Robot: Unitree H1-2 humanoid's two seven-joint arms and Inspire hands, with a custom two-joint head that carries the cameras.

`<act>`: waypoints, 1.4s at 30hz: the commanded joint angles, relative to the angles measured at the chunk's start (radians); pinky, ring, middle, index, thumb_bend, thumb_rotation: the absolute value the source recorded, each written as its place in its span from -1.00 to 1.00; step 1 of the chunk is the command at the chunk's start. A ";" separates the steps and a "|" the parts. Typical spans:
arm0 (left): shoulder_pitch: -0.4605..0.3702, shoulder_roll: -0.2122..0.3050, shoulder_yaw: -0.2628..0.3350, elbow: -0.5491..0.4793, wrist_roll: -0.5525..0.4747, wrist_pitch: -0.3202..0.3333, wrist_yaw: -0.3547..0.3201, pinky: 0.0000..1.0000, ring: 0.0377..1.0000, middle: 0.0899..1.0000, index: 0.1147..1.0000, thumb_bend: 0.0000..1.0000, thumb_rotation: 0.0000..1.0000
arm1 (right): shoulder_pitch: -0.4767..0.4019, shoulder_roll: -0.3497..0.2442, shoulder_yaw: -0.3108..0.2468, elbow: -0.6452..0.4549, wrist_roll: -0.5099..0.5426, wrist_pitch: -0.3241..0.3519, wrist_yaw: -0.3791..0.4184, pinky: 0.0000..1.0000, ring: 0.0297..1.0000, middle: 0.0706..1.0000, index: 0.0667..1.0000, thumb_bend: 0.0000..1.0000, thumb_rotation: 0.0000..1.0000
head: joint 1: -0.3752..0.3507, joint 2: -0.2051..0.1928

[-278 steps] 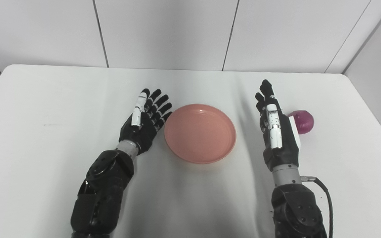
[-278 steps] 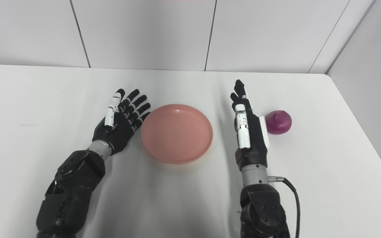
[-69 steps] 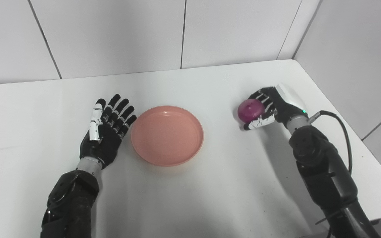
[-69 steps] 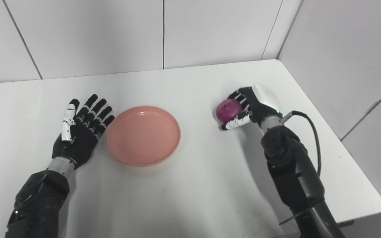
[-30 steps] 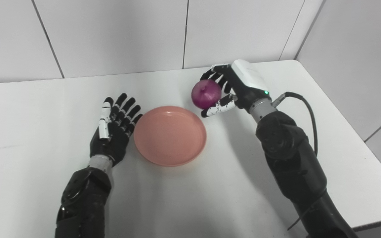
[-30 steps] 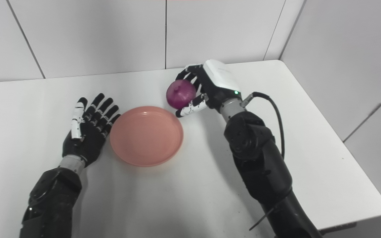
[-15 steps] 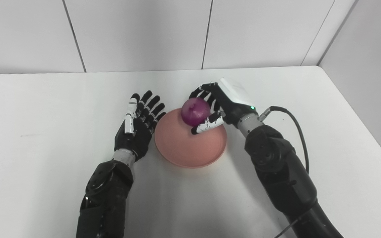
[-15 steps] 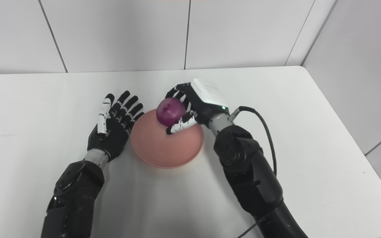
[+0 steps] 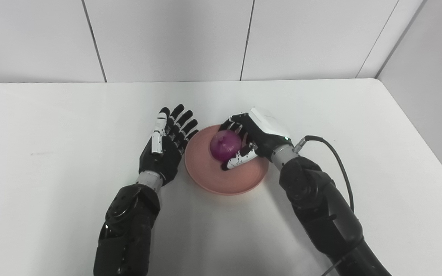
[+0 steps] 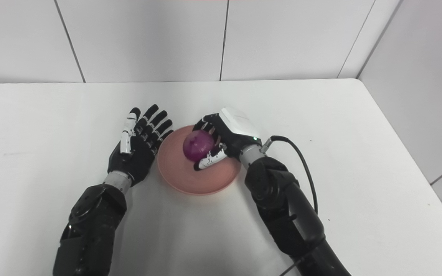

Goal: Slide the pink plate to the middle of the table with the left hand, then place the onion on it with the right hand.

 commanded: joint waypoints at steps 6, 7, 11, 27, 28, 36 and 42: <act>0.015 -0.020 -0.009 0.004 0.018 0.016 0.015 0.82 0.85 0.86 0.82 -0.12 1.00 | -0.013 -0.019 0.007 -0.007 -0.002 -0.039 -0.022 -0.31 -0.14 0.03 -0.09 0.04 -0.72 | -0.002 0.002; 0.015 -0.020 -0.010 0.003 0.019 0.017 0.016 0.82 0.85 0.86 0.82 -0.12 1.00 | -0.012 -0.019 0.007 -0.008 0.000 -0.039 -0.022 -0.32 -0.15 0.02 -0.09 0.04 -0.72 | -0.002 0.002; 0.014 -0.020 -0.011 0.004 0.018 0.017 0.018 0.81 0.85 0.86 0.82 -0.13 1.00 | -0.002 -0.018 0.008 -0.014 0.001 -0.037 -0.023 -0.34 -0.16 0.01 -0.09 0.04 -0.71 | -0.003 0.002; 0.011 -0.021 -0.007 0.008 0.016 0.016 0.021 0.80 0.84 0.85 0.81 -0.13 1.00 | 0.016 -0.055 0.034 -0.039 0.058 -0.072 0.026 0.51 0.67 0.74 0.76 1.00 -0.26 | -0.005 -0.001; 0.011 -0.021 -0.006 0.008 0.015 0.016 0.022 0.80 0.83 0.84 0.81 -0.13 1.00 | 0.015 -0.060 0.038 -0.041 0.059 -0.077 0.029 0.62 0.72 0.79 0.81 1.00 -0.22 | -0.006 -0.002; 0.010 -0.024 -0.001 0.006 0.007 0.021 0.021 0.80 0.83 0.84 0.81 -0.13 1.00 | 0.025 -0.079 0.030 -0.094 0.105 -0.083 0.051 0.89 0.88 0.93 0.95 1.00 -0.02 | -0.007 -0.005; 0.009 -0.025 0.002 0.011 0.007 0.018 0.021 0.80 0.83 0.84 0.80 -0.14 1.00 | 0.037 -0.073 -0.006 -0.148 0.137 -0.076 0.045 0.81 0.89 0.94 0.95 1.00 0.02 | -0.008 -0.005</act>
